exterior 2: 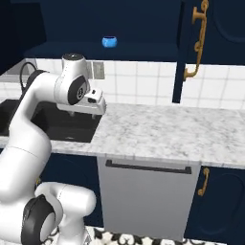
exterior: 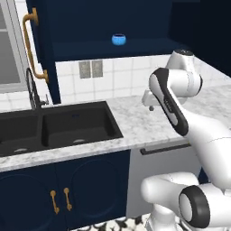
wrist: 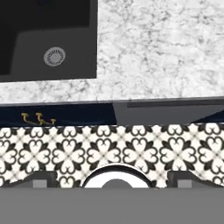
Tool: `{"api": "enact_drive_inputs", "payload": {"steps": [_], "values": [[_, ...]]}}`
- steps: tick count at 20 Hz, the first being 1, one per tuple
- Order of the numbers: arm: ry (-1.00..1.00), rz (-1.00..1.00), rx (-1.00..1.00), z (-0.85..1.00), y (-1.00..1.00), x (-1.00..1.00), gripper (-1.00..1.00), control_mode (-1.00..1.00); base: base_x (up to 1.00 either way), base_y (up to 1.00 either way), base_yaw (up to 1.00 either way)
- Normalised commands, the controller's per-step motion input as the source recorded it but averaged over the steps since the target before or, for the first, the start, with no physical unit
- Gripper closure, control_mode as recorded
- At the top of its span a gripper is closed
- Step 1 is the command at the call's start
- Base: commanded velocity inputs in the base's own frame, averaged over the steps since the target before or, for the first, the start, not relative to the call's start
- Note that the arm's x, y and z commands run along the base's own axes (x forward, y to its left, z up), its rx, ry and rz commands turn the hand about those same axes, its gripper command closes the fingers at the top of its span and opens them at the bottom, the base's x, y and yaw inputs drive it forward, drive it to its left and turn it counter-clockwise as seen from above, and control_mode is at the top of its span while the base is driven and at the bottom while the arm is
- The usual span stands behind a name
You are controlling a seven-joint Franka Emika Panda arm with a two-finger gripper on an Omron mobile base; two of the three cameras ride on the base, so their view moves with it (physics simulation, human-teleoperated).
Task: Gather all objects into one cabinet and sort the glasses and bowls to opposite sides.
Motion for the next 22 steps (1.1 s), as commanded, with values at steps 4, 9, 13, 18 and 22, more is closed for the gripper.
{"api": "enact_drive_inputs", "payload": {"steps": [4, 9, 13, 18, 22], "values": [[0.0, 0.0, 0.0, 0.0, 0.0, 0.0, -1.0, 1.0, 0.68, 0.0, 0.03], [0.0, 0.0, 0.0, 0.0, 0.0, 0.0, -1.0, 1.0, 0.66, 0.0, 0.01], [0.0, 0.0, 0.0, 0.0, 0.0, 0.0, -1.0, 1.0, 0.07, 0.0, 0.02], [0.0, 0.0, 0.0, 0.0, 0.0, 0.0, -1.0, -1.0, 0.04, 0.0, 0.0], [-0.23, 0.0, 0.04, 0.27, 0.0, 0.0, -1.0, -1.0, 0.0, 0.0, 0.0]]}}
